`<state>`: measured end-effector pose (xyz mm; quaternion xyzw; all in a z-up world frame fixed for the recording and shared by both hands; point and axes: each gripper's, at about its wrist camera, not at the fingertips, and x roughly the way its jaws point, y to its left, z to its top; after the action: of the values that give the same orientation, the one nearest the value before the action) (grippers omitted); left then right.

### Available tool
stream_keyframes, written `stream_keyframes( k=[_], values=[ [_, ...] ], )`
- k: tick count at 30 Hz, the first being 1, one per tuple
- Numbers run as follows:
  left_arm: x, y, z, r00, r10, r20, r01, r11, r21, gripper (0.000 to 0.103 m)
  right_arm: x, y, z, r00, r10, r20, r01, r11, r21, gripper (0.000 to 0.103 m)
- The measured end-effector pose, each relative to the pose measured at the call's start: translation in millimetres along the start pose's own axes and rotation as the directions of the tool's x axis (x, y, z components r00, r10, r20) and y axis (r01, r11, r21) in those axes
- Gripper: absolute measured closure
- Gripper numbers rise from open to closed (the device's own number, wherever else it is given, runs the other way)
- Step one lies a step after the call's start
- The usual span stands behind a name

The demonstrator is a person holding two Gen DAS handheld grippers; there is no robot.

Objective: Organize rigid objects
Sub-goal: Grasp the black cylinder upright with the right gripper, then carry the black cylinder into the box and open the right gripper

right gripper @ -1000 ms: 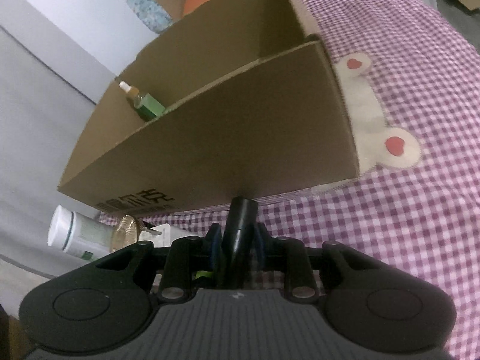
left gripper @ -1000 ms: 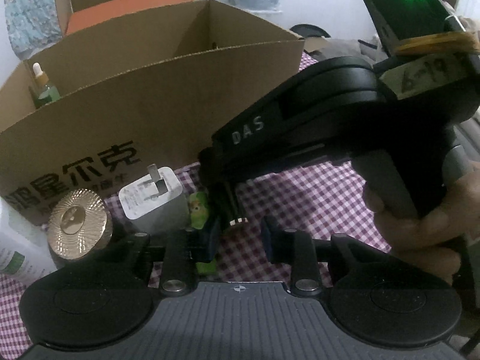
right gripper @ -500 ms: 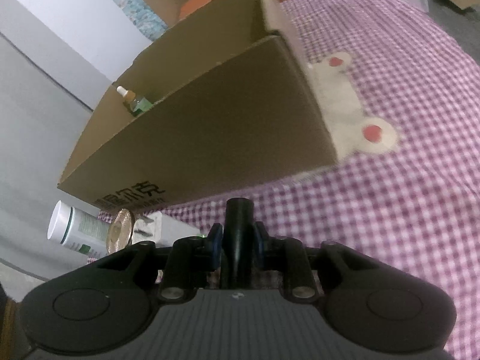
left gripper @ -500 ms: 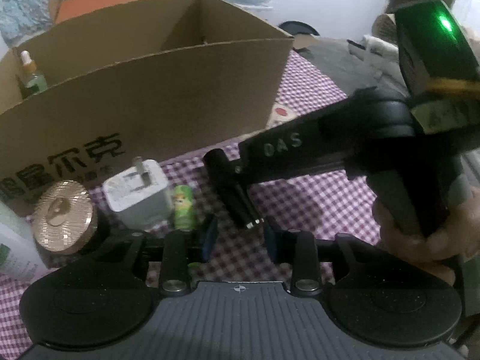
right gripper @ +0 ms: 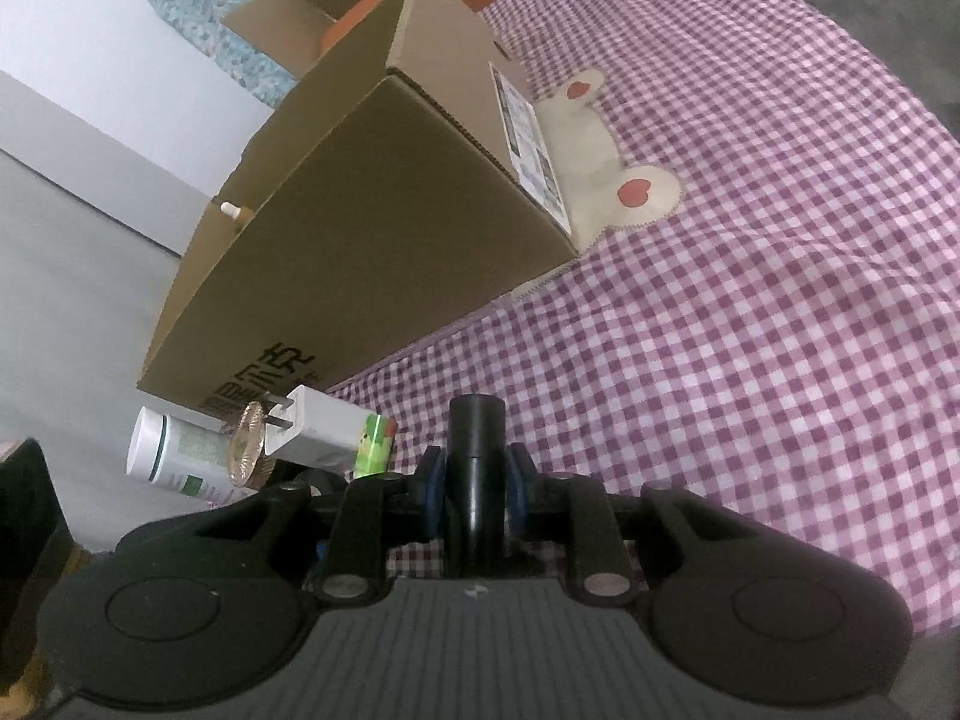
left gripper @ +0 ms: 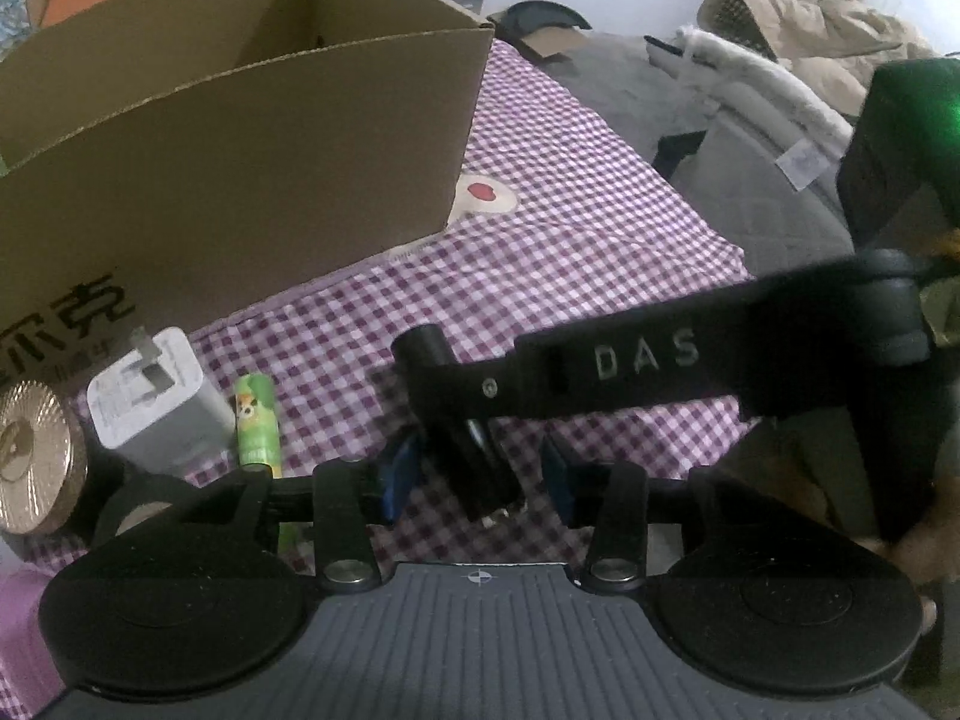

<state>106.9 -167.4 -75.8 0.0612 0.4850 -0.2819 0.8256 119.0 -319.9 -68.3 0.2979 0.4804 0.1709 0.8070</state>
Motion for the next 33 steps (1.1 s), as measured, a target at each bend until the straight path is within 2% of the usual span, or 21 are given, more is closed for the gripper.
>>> stream_keyframes(
  k=[4,8,19,27,33],
  values=[
    [3.7,0.1,3.5,1.000,0.019,-0.002,-0.019,1.000,0.006,0.061,-3.4,-4.3,-0.9,1.000,0.010,0.001,-0.010,1.000,0.006,0.080],
    [6.1,0.2,6.5,0.999,0.044,0.003,-0.044,0.999,0.012,0.069,-0.7,-2.1,0.2,1.000,0.016,-0.002,-0.016,1.000,0.010,0.079],
    [3.0,-1.8,8.1,0.998,0.060,0.011,-0.060,0.998,0.017,0.074,-1.3,-0.4,-2.0,1.000,0.028,0.014,-0.028,0.999,0.018,0.079],
    [-31.0,-5.3,9.0,0.993,0.062,0.096,-0.064,0.998,0.014,0.076,-23.8,19.9,-1.3,0.996,0.057,0.062,-0.056,0.998,-0.016,0.079],
    [-73.0,-8.8,14.0,0.976,0.090,0.199,-0.097,0.995,0.027,0.076,-49.9,53.7,3.6,0.987,0.100,0.126,-0.089,0.992,-0.092,0.079]
  ],
)
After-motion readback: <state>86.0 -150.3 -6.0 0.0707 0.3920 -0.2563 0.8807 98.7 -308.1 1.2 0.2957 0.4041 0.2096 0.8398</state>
